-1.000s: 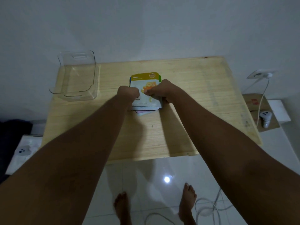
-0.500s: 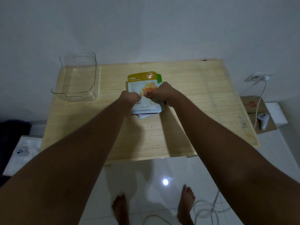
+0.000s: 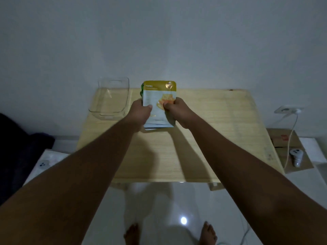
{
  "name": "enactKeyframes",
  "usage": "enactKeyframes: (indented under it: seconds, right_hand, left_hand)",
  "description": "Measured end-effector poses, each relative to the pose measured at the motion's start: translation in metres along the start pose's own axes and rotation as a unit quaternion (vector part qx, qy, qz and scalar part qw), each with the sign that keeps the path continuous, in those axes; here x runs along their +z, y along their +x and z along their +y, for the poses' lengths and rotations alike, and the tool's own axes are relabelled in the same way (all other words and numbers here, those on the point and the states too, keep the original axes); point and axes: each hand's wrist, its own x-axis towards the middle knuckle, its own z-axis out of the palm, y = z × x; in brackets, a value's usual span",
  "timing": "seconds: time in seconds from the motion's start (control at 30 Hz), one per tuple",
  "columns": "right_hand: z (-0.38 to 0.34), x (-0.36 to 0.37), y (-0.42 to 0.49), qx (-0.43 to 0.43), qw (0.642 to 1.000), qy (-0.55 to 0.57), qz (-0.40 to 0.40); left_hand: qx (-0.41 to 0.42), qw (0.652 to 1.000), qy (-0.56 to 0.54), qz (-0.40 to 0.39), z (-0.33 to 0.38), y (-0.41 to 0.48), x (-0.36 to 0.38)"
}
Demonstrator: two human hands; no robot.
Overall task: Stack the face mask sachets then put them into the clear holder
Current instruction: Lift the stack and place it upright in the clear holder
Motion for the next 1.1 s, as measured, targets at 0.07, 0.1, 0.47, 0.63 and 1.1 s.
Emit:
enactKeyframes:
  seconds: [0.07, 0.1, 0.47, 0.63, 1.1]
  right_hand:
    - [-0.02, 0.01, -0.004, -0.046, 0.999, -0.003, -0.007]
    - [-0.03, 0.017, -0.004, -0.067, 0.998, -0.005, -0.011]
    - [-0.1, 0.145, 0.067, -0.166, 0.983, -0.052, 0.062]
    - [-0.092, 0.179, 0.103, -0.176, 0.976, -0.074, 0.103]
    - [-0.035, 0.194, 0.175, -0.15, 0.955, -0.185, 0.178]
  left_hand:
    - [0.016, 0.999, 0.002, 0.027, 0.009, -0.002, -0.026]
    - [0.024, 0.999, -0.004, 0.036, 0.014, -0.003, -0.04]
    - [0.136, 0.985, -0.004, 0.102, 0.016, 0.079, -0.196]
    - [0.172, 0.981, 0.022, 0.085, -0.008, 0.131, -0.222]
    - [0.212, 0.962, 0.144, 0.098, -0.05, 0.2, -0.186]
